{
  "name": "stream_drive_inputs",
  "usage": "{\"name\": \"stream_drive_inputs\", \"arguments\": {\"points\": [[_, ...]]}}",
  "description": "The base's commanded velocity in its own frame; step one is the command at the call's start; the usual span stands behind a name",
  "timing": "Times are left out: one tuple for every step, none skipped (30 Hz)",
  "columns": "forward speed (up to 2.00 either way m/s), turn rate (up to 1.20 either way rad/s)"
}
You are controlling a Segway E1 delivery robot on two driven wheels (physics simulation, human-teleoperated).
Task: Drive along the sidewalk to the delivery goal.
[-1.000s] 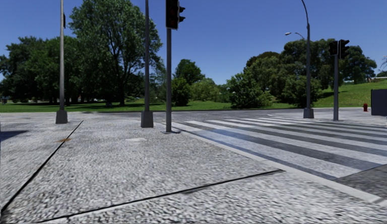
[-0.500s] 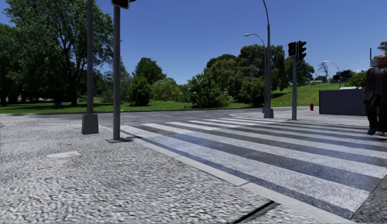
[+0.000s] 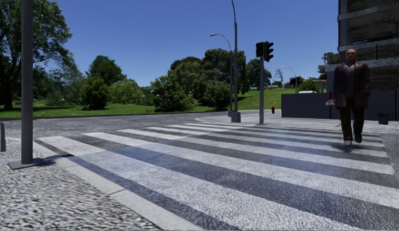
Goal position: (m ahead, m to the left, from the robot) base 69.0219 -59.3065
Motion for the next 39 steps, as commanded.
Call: {"name": "stream_drive_inputs", "arguments": {"points": [[1.79,-0.39],[1.79,0.00],[1.79,0.00],[1.79,0.00],[1.79,0.00],[1.79,0.00],[1.79,0.00],[1.79,0.00],[1.79,0.00],[1.79,0.00],[1.80,0.00],[1.80,0.00],[1.81,0.00],[1.82,0.00],[1.85,0.00],[1.85,0.00],[1.90,0.00],[1.95,0.00],[2.00,0.00],[2.00,0.00],[2.00,0.00],[2.00,0.00],[2.00,-0.02],[2.00,-0.14],[2.00,-0.14],[2.00,-0.19],[2.00,-0.21],[2.00,-0.24],[2.00,-0.24],[2.00,-0.26],[2.00,-0.27],[2.00,-0.27],[2.00,-0.27],[2.00,-0.28],[2.00,-0.28],[2.00,-0.30],[2.00,-0.33],[2.00,-0.33],[2.00,-0.37]]}}
